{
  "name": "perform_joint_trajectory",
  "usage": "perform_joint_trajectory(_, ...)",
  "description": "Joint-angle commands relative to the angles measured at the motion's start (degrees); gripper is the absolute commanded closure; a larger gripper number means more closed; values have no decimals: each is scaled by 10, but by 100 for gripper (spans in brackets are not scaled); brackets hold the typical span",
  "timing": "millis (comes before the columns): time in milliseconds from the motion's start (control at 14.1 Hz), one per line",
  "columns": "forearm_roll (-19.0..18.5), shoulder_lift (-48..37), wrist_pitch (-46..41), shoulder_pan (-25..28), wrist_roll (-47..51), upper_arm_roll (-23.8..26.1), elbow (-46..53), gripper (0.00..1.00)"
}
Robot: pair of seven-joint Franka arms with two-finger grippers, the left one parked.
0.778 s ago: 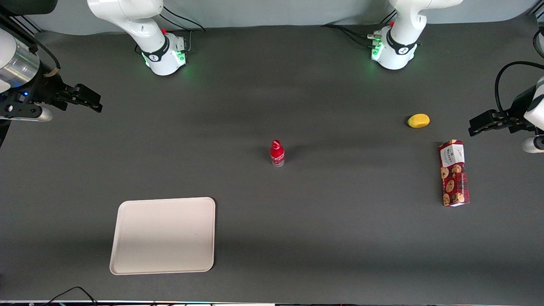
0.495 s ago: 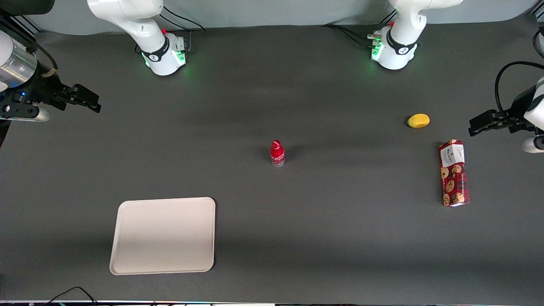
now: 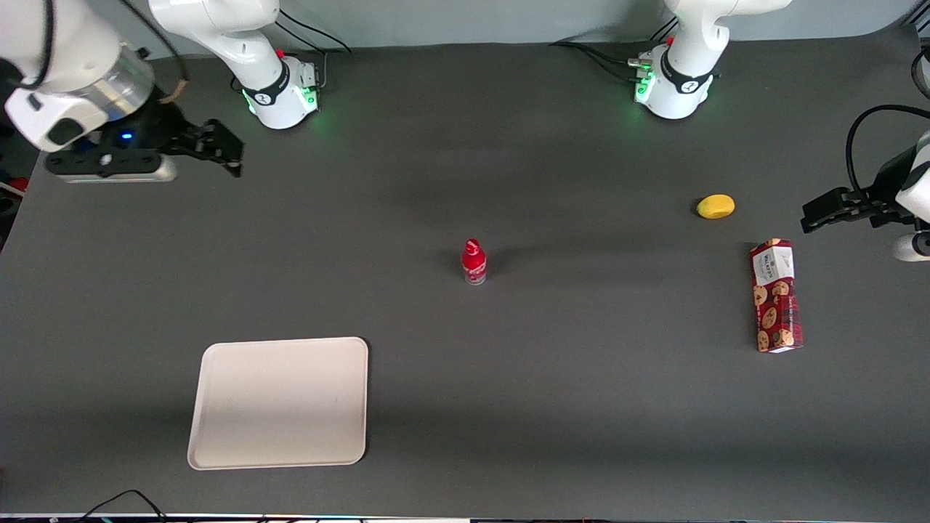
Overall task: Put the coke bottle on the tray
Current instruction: 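Move the open right gripper toward the red Coca-Cola bottle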
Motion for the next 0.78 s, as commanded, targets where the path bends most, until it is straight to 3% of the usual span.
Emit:
perform_joint_trajectory(0,7,133,-25,3,136,66,125,0)
perform_joint_trajectory(283,-27,260,79,31,319,140,154,0)
perform_joint_trajectory(566,-164,381,177,62,502,226,156,0)
perform_joint_trajectory(707,-222,424,192,79,555,246,162,0)
